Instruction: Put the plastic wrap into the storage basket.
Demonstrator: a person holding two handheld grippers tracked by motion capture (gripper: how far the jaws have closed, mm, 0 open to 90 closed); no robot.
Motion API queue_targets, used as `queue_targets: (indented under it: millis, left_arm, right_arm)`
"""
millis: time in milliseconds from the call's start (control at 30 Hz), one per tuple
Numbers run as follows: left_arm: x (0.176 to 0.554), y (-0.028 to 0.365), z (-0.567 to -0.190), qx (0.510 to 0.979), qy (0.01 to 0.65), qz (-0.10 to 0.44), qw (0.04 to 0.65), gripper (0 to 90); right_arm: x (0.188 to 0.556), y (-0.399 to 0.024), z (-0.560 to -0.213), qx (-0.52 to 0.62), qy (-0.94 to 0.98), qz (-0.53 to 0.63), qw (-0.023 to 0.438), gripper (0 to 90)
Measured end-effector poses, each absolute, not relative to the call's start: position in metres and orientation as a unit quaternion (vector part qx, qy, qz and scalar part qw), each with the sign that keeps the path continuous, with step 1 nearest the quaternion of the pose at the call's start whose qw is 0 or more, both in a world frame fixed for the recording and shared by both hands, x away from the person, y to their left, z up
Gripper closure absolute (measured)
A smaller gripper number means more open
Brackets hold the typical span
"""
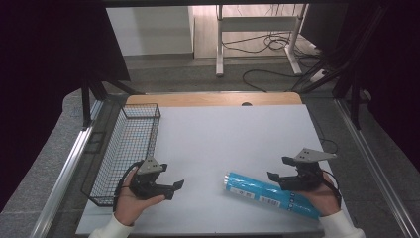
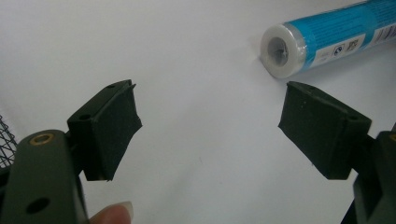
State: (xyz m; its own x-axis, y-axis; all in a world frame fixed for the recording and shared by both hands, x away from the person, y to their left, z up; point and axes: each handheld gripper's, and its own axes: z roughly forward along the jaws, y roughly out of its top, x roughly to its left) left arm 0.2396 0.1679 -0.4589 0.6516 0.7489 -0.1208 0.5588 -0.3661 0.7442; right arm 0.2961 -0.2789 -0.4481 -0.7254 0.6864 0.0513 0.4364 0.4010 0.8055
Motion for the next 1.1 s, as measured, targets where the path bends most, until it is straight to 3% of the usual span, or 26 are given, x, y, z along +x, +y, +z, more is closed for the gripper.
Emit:
queue_targets:
  millis: [600, 1100]
  left_arm:
    - [0.240, 0.165, -0.463, 0.823, 0.398, 0.115, 0.389, 19.0]
    - [0.239, 0.166, -0.463, 0.824, 0.396, 0.113, 0.390, 19.0]
  right_arm:
    - [0.294, -0.295, -0.443, 0.360, 0.817, 0.422, 0.158, 22.6]
    - [0.271, -0.349, -0.442, 0.431, 0.792, 0.385, 0.199, 31.5]
